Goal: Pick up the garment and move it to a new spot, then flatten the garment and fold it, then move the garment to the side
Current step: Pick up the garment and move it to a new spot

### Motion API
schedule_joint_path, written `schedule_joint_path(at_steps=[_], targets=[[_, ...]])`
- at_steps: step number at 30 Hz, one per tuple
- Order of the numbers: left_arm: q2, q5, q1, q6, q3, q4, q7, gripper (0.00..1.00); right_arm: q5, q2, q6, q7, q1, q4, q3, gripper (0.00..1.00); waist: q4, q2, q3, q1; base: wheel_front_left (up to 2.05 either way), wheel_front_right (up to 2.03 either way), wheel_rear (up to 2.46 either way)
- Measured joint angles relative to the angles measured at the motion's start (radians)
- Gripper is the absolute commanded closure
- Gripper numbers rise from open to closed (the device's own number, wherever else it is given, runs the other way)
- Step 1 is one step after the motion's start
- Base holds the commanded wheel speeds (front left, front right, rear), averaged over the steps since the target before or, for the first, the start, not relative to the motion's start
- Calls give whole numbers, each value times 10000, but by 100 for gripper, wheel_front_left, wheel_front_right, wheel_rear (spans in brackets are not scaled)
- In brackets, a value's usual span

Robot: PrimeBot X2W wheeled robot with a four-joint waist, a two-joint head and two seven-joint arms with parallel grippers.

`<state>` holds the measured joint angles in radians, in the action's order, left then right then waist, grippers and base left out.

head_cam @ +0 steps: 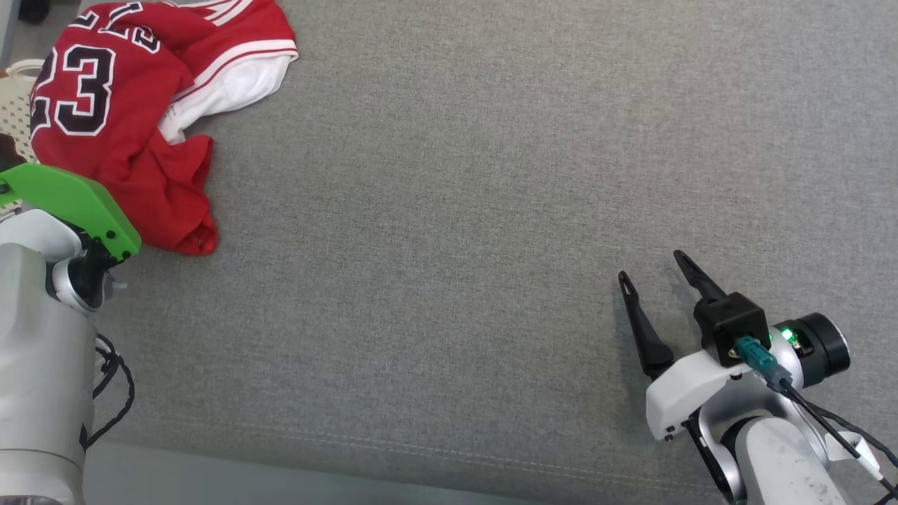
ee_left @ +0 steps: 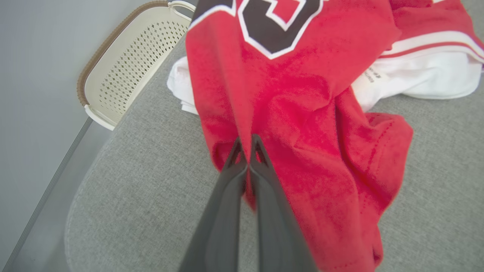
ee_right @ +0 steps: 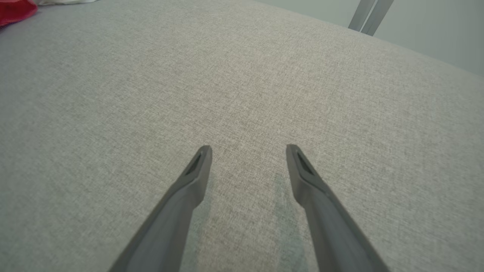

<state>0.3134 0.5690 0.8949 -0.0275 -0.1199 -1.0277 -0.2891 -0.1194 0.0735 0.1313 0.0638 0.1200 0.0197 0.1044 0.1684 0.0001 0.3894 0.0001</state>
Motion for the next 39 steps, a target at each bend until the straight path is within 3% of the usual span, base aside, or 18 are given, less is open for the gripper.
schedule_joint_path(at_steps=[10, 24, 33, 39], targets=[[127, -435, 428, 180, -483, 426, 740, 100, 389, -182, 0, -499, -86, -874, 261, 0, -185, -1, -1006, 0, 0, 0, 0], [-282, -1110, 1462, 504, -1590, 2635, 738, 100, 1149, -234, 0, -1244, -117, -1971, 351, 0, -1797, 0, -2149, -1, 0, 0, 0], [-1208, -1028, 2003, 679, -2025, 4169, 717, 100, 1484, -240, 0, -1567, -162, -2401, 372, 0, -3178, 0, -2413, -2, 0, 0, 0], [-1964, -905, 2212, 715, -2234, 5033, 1358, 100, 1708, -238, 0, -1810, -19, -2677, 470, 0, -4035, 0, -2452, -2, 0, 0, 0]])
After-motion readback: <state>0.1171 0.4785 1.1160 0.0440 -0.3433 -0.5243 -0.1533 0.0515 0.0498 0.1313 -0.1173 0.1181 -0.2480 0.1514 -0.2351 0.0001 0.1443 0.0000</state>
